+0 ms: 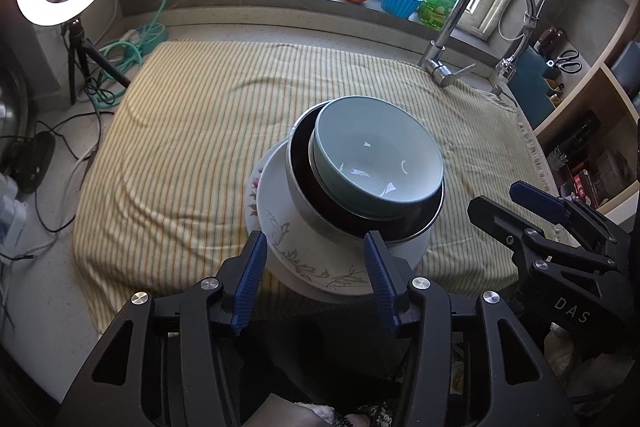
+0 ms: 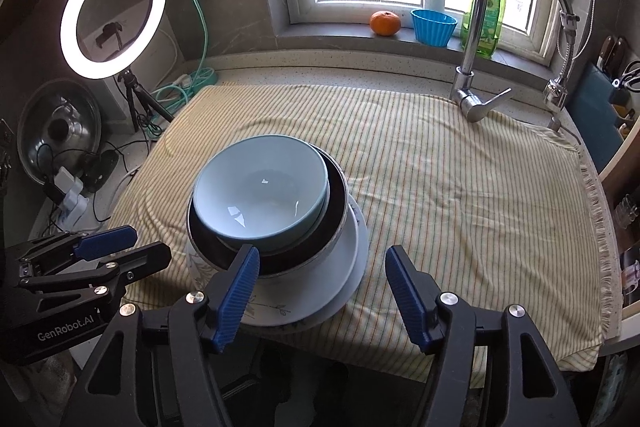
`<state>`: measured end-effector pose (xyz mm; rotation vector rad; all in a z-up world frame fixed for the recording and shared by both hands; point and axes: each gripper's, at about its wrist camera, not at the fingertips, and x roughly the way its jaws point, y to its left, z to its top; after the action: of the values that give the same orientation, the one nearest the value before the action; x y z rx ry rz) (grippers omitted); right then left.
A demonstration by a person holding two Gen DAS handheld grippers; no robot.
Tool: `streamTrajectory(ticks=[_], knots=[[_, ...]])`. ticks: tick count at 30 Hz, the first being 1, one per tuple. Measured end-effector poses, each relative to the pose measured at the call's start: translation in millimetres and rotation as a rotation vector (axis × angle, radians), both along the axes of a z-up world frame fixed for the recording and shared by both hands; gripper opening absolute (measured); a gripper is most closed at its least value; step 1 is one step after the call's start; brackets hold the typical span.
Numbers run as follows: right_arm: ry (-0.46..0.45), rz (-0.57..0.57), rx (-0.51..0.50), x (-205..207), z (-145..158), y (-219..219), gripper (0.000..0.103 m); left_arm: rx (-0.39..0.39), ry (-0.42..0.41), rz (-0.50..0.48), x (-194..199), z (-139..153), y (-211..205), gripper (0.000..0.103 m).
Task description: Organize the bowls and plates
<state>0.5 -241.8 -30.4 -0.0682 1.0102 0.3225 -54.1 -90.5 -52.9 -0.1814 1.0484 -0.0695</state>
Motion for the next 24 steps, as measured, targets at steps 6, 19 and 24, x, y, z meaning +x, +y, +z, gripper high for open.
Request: streamTrajectory(ticks=[6,19,24], knots=[[0.003,0.009,-0.001,-0.2,-1.9,1.9,0.065,0.012,-0.012,0.006,-1.4,3.0,-0.1,0.059],[-0.005,0.006,0.007,-1.0,0.0,3.9,0.072,0.020,-0.018,0.007,-2.8,5.8,0.4,0.060],[-0.003,0.007,0.004,-0.1,-0.3,3.5,0.072,0.017,-0.019,0.005,-2.7,6.4,-0.2,0.061]])
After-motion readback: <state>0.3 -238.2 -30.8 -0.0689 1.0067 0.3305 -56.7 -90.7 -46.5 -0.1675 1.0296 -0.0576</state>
